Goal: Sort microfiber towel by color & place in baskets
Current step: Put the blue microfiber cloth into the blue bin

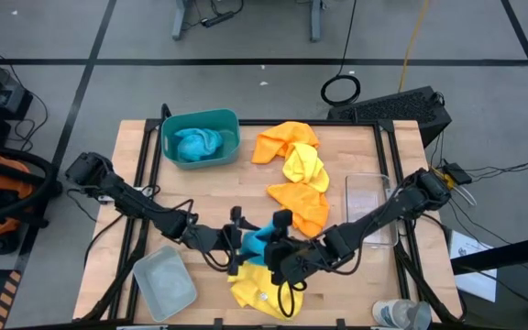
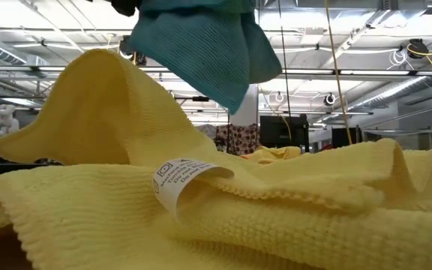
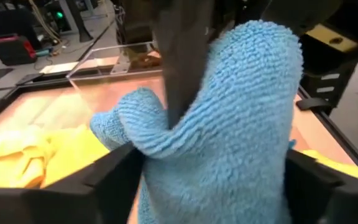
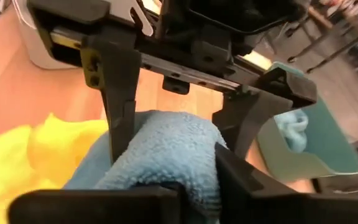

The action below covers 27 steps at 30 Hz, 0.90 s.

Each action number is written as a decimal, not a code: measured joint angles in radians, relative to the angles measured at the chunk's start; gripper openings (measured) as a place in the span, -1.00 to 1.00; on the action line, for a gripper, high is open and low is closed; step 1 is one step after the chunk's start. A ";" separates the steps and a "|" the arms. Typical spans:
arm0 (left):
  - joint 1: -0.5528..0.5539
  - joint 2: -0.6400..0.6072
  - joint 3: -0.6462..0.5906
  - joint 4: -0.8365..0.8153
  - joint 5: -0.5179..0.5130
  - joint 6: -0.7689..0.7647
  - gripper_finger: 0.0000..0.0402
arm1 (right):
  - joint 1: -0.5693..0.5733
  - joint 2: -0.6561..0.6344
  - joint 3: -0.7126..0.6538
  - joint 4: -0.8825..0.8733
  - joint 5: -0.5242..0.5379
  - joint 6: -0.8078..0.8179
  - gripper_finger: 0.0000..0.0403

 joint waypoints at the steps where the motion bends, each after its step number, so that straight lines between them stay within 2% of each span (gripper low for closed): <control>1: 0.000 0.000 0.000 -0.002 0.005 0.000 0.27 | -0.003 0.000 0.000 0.000 0.000 0.014 -0.64; 5: -0.013 0.000 0.000 -0.045 0.002 0.001 -0.22 | -0.012 -0.001 0.000 -0.032 -0.048 0.071 -0.35; 9: -0.040 0.000 0.000 -0.067 -0.012 0.042 -0.73 | -0.014 -0.001 0.000 -0.053 -0.041 0.094 0.01; 11: -0.050 0.000 0.000 -0.076 -0.020 0.055 -0.89 | -0.015 -0.001 0.000 -0.065 -0.024 0.087 0.18; 13: -0.059 -0.005 0.000 -0.092 -0.051 0.059 -0.90 | -0.015 -0.001 0.000 -0.100 -0.002 0.081 0.31; 17: -0.068 -0.028 0.000 -0.138 -0.122 0.062 -0.75 | -0.005 -0.009 0.001 -0.215 0.032 0.104 0.44; 21: -0.068 -0.063 0.000 -0.205 -0.194 0.072 -0.71 | 0.010 -0.028 0.000 -0.331 0.038 0.184 0.45; 27: -0.056 -0.141 0.000 -0.252 -0.295 0.187 -0.83 | 0.024 -0.049 0.000 -0.433 0.060 0.318 0.39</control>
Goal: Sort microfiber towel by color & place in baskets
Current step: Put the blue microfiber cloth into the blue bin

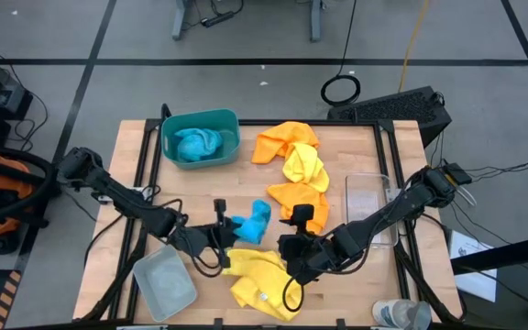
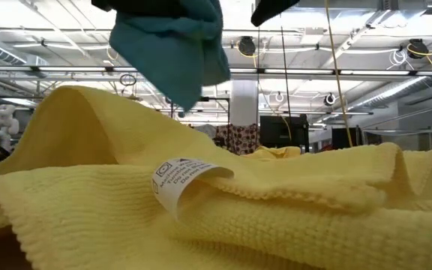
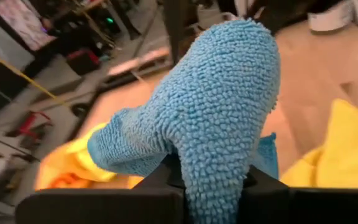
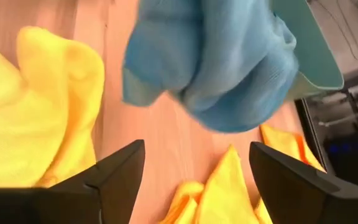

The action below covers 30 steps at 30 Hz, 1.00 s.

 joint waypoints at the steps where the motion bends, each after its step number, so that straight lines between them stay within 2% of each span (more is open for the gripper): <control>1: 0.003 -0.017 0.000 -0.012 -0.025 0.019 -0.85 | 0.004 0.000 0.000 -0.019 0.002 0.026 0.37; 7: 0.065 -0.143 0.000 -0.109 -0.269 0.090 -0.85 | 0.015 0.003 -0.085 -0.009 0.004 0.180 0.29; 13: 0.244 -0.268 0.000 -0.280 -0.272 0.126 -0.85 | 0.018 0.003 -0.176 0.095 0.028 0.183 0.22; 19: 0.526 -0.338 0.000 -0.415 0.009 0.082 -0.85 | 0.016 0.003 -0.192 0.225 0.062 0.087 0.15; 23: 0.729 -0.339 -0.002 -0.463 0.148 0.108 -0.85 | 0.016 0.003 -0.192 0.268 0.061 0.032 0.10; 30: 1.032 -0.281 -0.054 -0.363 0.377 0.177 -0.85 | 0.014 0.003 -0.192 0.269 0.065 0.026 0.02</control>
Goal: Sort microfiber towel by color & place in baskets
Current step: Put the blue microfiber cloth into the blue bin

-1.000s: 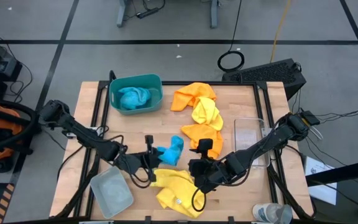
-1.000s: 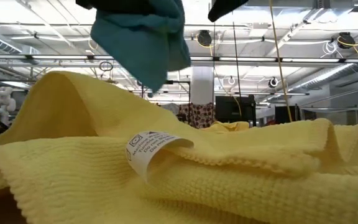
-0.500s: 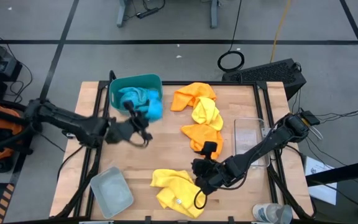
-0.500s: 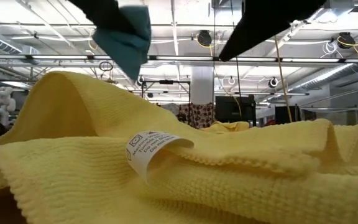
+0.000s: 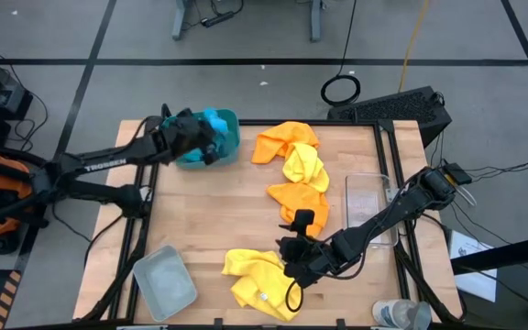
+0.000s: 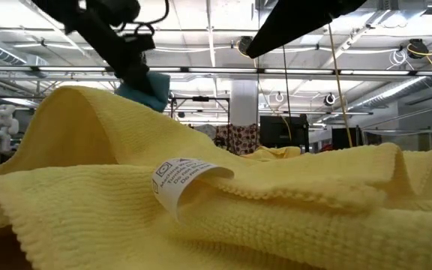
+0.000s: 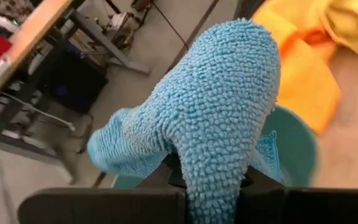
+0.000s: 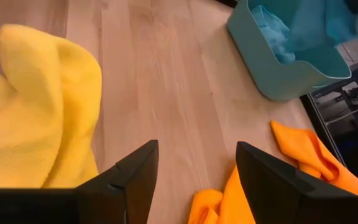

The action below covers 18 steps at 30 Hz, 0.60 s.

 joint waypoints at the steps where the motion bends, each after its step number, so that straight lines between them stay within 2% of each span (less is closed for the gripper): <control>1: 0.034 0.016 -0.001 0.003 0.050 -0.001 -0.85 | -0.001 0.000 0.000 0.000 0.006 0.000 0.02; 4: 0.098 0.082 -0.003 0.022 0.159 -0.026 -0.85 | -0.005 0.000 0.000 -0.001 0.013 0.001 0.00; 10: 0.133 0.232 -0.003 0.034 0.171 -0.090 -0.73 | -0.005 0.001 0.000 -0.004 0.015 -0.004 -0.02; 15: 0.126 0.316 -0.003 0.054 0.170 -0.134 -0.45 | -0.005 0.001 0.000 -0.005 0.014 -0.004 -0.02; 18: 0.119 0.331 -0.003 0.038 0.128 -0.157 -0.22 | -0.005 0.001 0.000 -0.006 0.014 -0.004 -0.02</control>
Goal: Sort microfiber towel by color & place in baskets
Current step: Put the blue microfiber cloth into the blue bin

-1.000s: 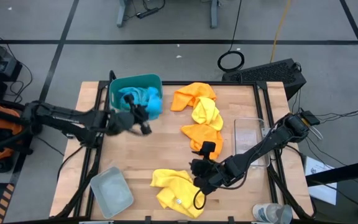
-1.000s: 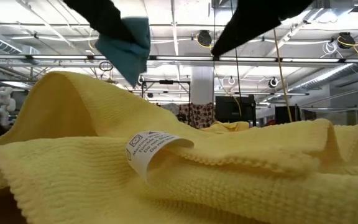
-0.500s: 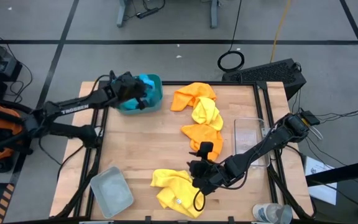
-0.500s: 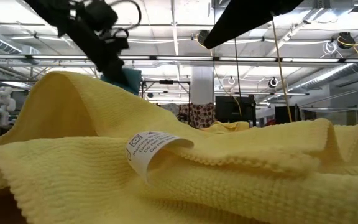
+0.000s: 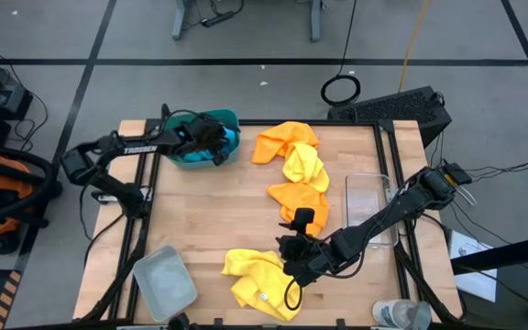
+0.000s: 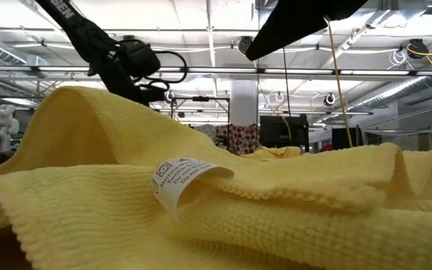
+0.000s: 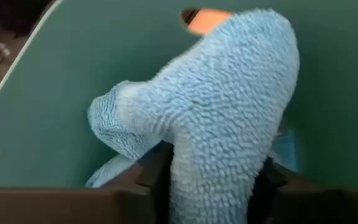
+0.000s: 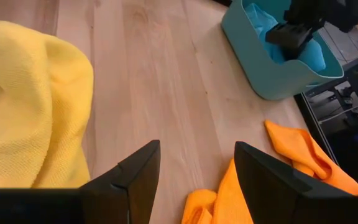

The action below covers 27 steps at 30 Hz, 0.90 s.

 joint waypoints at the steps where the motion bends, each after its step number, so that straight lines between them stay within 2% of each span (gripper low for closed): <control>1: -0.003 0.000 0.000 -0.006 -0.003 -0.003 -0.14 | 0.000 0.000 0.000 0.000 0.000 0.000 -0.02; 9: -0.053 -0.074 0.034 -0.163 -0.011 -0.035 0.41 | 0.000 0.000 0.000 -0.002 0.000 -0.003 -0.02; 13: -0.091 -0.143 0.069 -0.233 -0.014 -0.055 0.54 | 0.000 0.000 0.000 -0.003 0.000 -0.003 -0.02; 16: -0.122 -0.201 0.078 -0.238 -0.014 -0.054 0.57 | 0.000 0.000 0.000 -0.002 0.000 0.002 -0.01; 19: -0.148 -0.242 0.080 -0.221 -0.014 -0.046 0.55 | 0.000 0.000 0.000 -0.002 0.000 0.002 -0.01; 22: -0.156 -0.246 0.080 -0.228 -0.013 0.002 0.41 | 0.000 0.000 0.000 -0.002 0.000 0.004 -0.01; 27: -0.124 -0.175 0.080 -0.221 -0.038 0.064 -0.08 | 0.000 0.000 0.000 -0.001 0.000 0.005 -0.01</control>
